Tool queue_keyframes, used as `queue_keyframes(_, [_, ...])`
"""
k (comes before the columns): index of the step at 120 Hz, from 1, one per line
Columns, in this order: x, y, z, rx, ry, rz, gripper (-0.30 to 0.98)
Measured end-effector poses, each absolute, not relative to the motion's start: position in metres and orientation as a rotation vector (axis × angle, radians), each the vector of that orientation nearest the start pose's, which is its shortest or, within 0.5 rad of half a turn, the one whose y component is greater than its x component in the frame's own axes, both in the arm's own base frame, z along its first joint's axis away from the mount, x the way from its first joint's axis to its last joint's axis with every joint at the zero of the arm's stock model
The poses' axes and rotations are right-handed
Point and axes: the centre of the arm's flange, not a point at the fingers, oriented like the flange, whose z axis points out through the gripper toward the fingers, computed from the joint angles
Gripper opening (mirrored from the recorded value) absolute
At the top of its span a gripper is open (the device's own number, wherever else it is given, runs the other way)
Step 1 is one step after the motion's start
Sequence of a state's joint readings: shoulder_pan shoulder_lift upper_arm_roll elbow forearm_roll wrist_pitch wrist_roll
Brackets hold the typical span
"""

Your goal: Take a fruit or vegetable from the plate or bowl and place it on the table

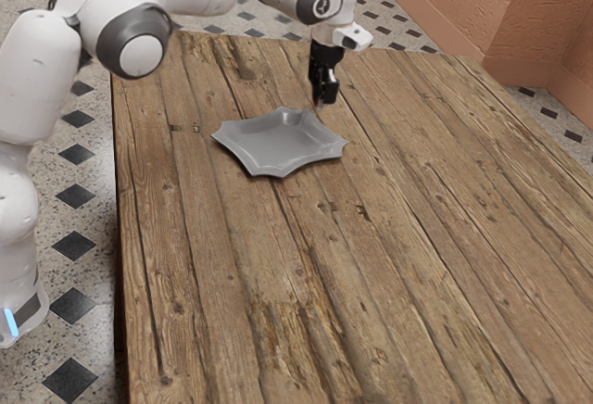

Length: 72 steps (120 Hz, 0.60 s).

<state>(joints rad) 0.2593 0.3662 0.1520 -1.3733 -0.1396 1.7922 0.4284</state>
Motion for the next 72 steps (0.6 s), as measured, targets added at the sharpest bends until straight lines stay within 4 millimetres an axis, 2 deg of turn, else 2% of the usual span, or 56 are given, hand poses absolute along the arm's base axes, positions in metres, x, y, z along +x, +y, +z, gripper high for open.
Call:
queue_keyframes(11, [0.638, 0.206, 0.527, -3.2, 0.102, -0.141, 0.16])
queue_keyframes(32, [0.656, 0.114, 0.537, -3.215, 0.337, -0.13, 0.16])
queue_keyframes(43, [0.66, 0.075, 0.542, -3.207, 0.427, -0.124, 0.15])
queue_keyframes(50, [0.66, 0.064, 0.547, -3.198, 0.445, -0.121, 0.15])
queue_keyframes(63, [0.658, 0.06, 0.549, -3.189, 0.433, -0.108, 0.15])
queue_keyframes(72, [0.658, 0.058, 0.549, -3.185, 0.43, -0.097, 0.35])
